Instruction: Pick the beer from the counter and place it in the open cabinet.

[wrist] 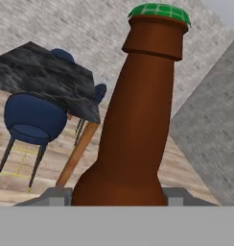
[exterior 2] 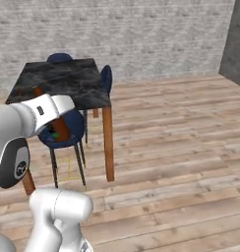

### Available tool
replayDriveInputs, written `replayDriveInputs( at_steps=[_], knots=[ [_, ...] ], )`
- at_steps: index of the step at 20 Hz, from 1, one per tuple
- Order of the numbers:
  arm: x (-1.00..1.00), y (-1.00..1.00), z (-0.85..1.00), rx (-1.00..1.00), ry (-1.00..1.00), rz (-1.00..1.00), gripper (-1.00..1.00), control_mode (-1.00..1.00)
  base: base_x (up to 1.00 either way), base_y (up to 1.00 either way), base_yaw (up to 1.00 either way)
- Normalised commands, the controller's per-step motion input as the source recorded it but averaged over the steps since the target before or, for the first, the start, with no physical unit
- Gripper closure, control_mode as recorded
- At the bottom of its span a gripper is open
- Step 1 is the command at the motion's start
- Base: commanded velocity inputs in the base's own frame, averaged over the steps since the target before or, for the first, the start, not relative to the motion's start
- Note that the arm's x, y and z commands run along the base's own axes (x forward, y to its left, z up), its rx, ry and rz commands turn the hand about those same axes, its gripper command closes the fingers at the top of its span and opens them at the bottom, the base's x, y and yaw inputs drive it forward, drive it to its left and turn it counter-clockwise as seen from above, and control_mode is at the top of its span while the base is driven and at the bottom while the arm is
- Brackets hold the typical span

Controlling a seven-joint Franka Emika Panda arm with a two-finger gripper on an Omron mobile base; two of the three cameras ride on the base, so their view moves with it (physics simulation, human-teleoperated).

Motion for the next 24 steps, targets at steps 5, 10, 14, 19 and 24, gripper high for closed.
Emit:
replayDriveInputs(
  at_steps=[5, 10, 14, 19, 24],
  knots=[
    [0.00, 0.00, 0.00, 0.00, 0.00, 0.00, 1.00, 1.00, -0.21, -0.59, -0.39],
    [0.00, 0.00, 0.00, 0.00, 0.00, 0.00, 1.00, 1.00, 0.05, -0.19, -0.51],
    [0.00, 0.00, 0.00, 0.00, 0.00, 0.00, 1.00, 1.00, 0.09, 0.00, -0.58],
    [0.00, 0.00, 0.00, 0.00, 0.00, 0.00, 1.00, 1.00, 0.22, 0.06, -0.59],
    [0.00, 0.00, 0.00, 0.00, 0.00, 0.00, 1.00, 1.00, 0.15, 0.34, -0.54]
  ],
)
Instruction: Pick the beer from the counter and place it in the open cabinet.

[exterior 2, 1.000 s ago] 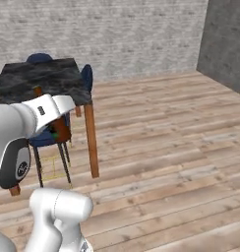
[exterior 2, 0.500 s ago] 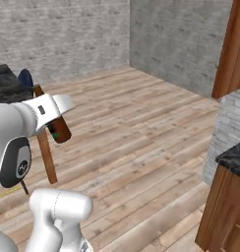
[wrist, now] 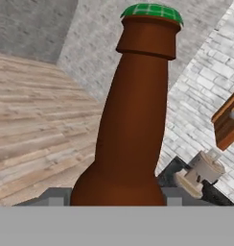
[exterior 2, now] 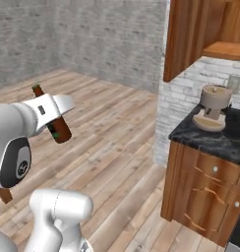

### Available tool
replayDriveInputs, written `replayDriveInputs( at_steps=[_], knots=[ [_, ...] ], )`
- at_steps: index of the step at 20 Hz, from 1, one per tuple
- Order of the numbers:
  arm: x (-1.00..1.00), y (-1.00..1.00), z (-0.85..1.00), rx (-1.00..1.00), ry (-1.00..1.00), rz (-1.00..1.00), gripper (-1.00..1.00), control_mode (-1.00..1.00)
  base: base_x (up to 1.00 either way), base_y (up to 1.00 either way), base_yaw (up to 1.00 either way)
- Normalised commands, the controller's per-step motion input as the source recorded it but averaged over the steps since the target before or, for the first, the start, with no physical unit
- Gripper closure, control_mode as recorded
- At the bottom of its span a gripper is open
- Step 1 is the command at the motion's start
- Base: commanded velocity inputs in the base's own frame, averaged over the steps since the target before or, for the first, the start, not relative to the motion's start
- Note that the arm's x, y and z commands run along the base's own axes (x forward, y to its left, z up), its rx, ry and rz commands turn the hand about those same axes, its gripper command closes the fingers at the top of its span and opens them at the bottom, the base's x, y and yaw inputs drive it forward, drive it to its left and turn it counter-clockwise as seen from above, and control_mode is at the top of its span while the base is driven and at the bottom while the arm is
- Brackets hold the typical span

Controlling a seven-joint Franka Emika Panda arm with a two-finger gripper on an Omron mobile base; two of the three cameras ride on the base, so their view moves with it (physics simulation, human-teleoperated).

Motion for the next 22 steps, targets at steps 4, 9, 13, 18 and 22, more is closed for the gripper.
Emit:
replayDriveInputs(
  at_steps=[4, 9, 13, 18, 22],
  knots=[
    [0.00, 0.00, 0.00, 0.00, 0.00, 0.00, 1.00, 1.00, 0.04, 0.46, -0.47],
    [0.00, 0.00, 0.00, 0.00, 0.00, 0.00, 1.00, 1.00, 0.10, 0.34, -0.38],
    [0.00, 0.00, 0.00, 0.00, 0.00, 0.00, 1.00, 1.00, 0.19, 0.03, -0.26],
    [0.00, 0.00, 0.00, 0.00, 0.00, 0.00, 1.00, 1.00, 0.10, -0.09, -0.06],
    [0.00, 0.00, 0.00, 0.00, 0.00, 0.00, 1.00, 1.00, 0.00, -0.30, 0.00]
  ],
)
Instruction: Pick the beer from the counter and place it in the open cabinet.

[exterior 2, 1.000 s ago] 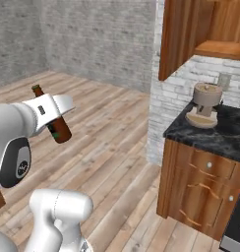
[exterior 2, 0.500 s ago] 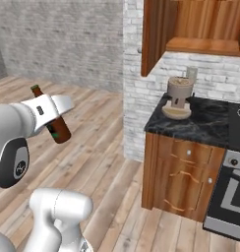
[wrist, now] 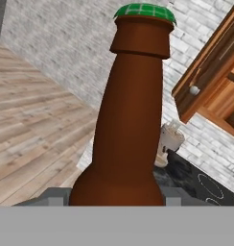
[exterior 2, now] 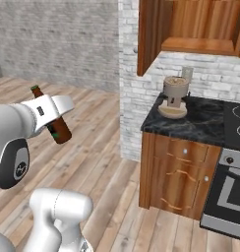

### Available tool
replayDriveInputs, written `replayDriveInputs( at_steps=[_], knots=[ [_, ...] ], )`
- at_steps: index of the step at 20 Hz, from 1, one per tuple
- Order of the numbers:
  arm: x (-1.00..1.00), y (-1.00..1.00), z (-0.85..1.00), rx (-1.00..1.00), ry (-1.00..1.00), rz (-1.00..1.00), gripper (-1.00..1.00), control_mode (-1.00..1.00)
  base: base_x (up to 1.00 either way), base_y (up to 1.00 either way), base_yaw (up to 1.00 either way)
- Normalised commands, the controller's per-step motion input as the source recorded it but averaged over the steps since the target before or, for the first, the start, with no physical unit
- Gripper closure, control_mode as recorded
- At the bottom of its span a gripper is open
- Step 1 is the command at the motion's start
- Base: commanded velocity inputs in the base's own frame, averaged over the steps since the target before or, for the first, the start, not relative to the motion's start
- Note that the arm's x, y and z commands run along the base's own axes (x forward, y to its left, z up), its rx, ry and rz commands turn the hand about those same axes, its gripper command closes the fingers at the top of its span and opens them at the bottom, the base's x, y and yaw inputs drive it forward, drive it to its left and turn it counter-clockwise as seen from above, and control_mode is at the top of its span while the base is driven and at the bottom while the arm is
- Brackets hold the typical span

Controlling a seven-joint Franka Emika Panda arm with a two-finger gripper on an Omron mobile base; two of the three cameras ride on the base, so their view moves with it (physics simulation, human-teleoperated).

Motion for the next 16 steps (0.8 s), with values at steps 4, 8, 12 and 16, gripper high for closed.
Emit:
replayDriveInputs(
  at_steps=[4, 8, 12, 16],
  knots=[
    [0.00, 0.00, 0.00, 0.00, 0.00, 0.00, 1.00, 1.00, 0.00, -0.42, 0.00],
    [0.00, 0.00, 0.00, 0.00, 0.00, 0.00, 1.00, 1.00, 0.00, -0.50, 0.00],
    [0.00, 0.00, 0.00, 0.00, 0.00, 0.00, 1.00, 1.00, 0.00, -0.52, 0.00],
    [0.00, 0.00, 0.00, 0.00, 0.00, 0.00, 1.00, 1.00, 0.05, -0.48, -0.02]
  ],
)
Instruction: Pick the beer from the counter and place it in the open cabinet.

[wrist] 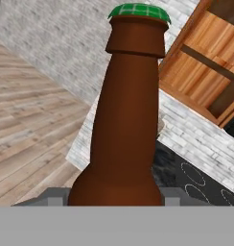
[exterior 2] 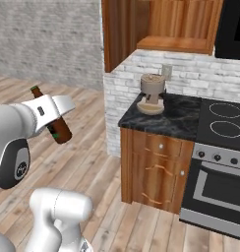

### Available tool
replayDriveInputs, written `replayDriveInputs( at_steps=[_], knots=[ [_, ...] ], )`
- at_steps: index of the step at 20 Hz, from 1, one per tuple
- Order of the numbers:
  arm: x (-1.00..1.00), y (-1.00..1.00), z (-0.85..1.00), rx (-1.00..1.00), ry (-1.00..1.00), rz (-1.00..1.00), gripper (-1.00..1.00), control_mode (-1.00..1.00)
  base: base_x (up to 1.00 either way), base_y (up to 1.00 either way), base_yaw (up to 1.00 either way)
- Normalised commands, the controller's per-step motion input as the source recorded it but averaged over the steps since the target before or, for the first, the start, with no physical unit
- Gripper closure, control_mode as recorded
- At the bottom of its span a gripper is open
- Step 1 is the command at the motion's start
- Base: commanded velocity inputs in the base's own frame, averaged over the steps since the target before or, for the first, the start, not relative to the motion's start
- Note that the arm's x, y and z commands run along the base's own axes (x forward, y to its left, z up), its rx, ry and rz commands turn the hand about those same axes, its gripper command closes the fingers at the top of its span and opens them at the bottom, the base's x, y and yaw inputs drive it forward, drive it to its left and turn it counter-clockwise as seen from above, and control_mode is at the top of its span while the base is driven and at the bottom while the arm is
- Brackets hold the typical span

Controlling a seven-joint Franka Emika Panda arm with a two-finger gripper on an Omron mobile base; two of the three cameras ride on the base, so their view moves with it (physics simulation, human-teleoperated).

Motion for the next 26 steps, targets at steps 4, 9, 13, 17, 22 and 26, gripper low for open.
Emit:
replayDriveInputs(
  at_steps=[4, 9, 13, 17, 22, 26],
  knots=[
    [0.00, 0.00, 0.00, 0.00, 0.00, 0.00, 1.00, 1.00, 0.31, -0.37, -0.04],
    [0.00, 0.00, 0.00, 0.00, 0.00, 0.00, 1.00, 1.00, 0.48, -0.34, -0.06],
    [0.00, 0.00, 0.00, 0.00, 0.00, 0.00, 1.00, 1.00, 0.59, -0.33, -0.06],
    [0.00, 0.00, 0.00, 0.00, 0.00, 0.00, 1.00, 1.00, 0.53, -0.39, -0.07],
    [0.00, 0.00, 0.00, 0.00, 0.00, 0.00, 1.00, 1.00, 0.11, -0.53, -0.10],
    [0.00, 0.00, 0.00, 0.00, 0.00, 0.00, 1.00, 1.00, 0.13, -0.52, -0.09]
  ],
)
